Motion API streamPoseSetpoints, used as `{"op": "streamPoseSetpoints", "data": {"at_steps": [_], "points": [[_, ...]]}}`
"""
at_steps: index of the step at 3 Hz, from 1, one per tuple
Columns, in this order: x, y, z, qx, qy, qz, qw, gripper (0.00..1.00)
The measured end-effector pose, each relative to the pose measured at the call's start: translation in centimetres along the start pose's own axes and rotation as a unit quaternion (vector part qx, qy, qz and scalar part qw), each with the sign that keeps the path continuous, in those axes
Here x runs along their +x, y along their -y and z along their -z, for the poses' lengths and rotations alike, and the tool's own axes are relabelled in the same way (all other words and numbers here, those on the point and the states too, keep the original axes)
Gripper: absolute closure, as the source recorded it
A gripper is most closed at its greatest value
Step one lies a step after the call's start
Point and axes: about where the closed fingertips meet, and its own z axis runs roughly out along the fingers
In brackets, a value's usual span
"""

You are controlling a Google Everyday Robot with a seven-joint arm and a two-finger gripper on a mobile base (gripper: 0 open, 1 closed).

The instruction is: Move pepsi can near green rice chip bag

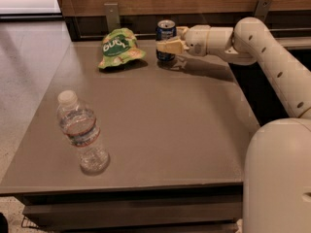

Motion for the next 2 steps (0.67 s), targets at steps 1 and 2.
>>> {"op": "streamPoseSetpoints", "data": {"at_steps": [1,2], "points": [[0.42,-0.45,-1.74,-0.016,0.014,-0.002,0.9998,1.0],[0.42,-0.58,-2.04,-0.019,0.014,-0.002,0.9997,0.82]]}}
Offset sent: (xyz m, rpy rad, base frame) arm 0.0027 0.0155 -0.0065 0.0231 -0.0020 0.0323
